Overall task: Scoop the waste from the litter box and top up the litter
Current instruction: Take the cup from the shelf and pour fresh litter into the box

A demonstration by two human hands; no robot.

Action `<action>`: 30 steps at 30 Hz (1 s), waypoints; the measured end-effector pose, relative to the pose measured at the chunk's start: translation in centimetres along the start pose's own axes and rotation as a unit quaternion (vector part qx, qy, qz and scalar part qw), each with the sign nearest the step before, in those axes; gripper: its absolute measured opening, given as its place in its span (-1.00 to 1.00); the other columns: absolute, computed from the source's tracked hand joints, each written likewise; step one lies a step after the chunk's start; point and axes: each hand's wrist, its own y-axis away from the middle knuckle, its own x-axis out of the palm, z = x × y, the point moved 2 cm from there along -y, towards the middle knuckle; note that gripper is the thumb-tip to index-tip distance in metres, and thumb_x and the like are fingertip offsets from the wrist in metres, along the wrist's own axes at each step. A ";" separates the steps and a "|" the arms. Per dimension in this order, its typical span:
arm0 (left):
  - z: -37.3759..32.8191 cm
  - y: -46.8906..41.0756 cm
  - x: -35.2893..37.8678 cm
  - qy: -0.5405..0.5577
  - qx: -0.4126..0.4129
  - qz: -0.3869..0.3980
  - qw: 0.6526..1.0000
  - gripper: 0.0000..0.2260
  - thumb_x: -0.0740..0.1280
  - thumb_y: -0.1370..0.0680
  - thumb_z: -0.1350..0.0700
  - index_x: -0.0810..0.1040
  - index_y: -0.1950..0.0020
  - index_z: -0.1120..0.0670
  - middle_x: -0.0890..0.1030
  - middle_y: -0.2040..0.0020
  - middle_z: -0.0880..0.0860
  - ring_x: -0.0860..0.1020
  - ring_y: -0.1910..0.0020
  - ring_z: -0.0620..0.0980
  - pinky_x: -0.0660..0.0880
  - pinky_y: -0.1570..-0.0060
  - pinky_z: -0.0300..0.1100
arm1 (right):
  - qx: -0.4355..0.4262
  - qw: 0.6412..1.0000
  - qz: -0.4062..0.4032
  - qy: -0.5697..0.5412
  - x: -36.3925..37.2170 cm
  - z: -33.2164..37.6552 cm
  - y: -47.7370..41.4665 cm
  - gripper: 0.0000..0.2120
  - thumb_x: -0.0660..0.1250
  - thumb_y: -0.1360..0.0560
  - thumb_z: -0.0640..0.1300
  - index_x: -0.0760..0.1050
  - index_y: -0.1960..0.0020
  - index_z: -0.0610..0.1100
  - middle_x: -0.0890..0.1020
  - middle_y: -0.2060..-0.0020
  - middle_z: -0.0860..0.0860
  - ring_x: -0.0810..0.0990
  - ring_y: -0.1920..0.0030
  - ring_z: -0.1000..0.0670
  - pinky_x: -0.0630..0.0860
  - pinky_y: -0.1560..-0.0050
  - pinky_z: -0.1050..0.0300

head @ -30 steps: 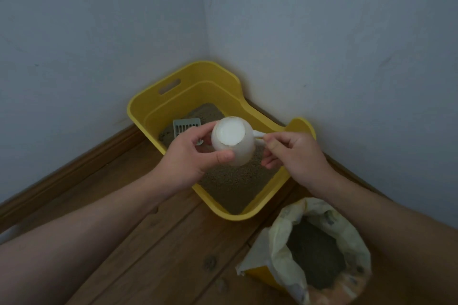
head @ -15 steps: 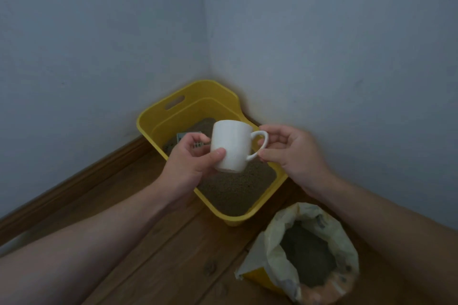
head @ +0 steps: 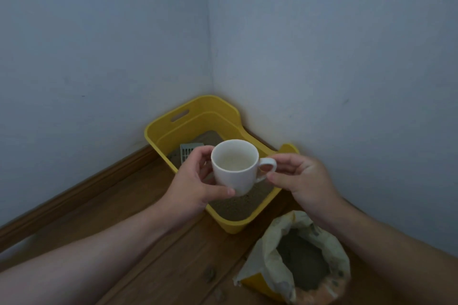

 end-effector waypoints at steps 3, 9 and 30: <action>-0.3 0.8 -0.2 0.007 0.010 0.012 1.000 -0.28 0.54 -0.14 0.39 0.39 -0.24 0.14 0.58 -0.19 0.06 0.57 -0.20 -0.05 0.54 -0.08 -0.19 | 0.018 1.000 0.002 -0.024 0.3 0.0 0.4 -0.74 0.42 -0.46 -0.37 0.68 0.04 -0.04 0.75 0.10 -0.03 0.71 0.03 -0.01 0.61 0.05 0.15; -0.6 1.6 -0.3 -0.047 0.019 0.007 0.999 -0.31 0.55 -0.20 0.50 0.38 -0.21 0.11 0.58 -0.15 0.04 0.58 -0.14 -0.08 0.56 0.05 -0.21 | 0.034 0.999 0.010 -0.026 0.5 -0.1 0.7 -0.82 0.41 -0.48 -0.27 0.68 -0.02 -0.08 0.74 0.06 -0.06 0.71 -0.02 -0.05 0.62 -0.12 -0.04; -22.7 6.1 -0.9 -0.067 0.025 -0.002 0.997 -0.33 0.55 -0.16 0.34 0.45 -0.06 -0.24 0.59 -0.09 -0.14 0.56 -0.16 -0.10 0.52 0.00 -0.27 | 0.059 0.991 -0.052 -0.105 1.0 21.1 4.9 -0.52 0.61 -0.18 0.20 0.72 -0.01 -0.03 0.73 0.02 -0.13 0.67 -0.09 -0.18 0.54 -0.24 -0.18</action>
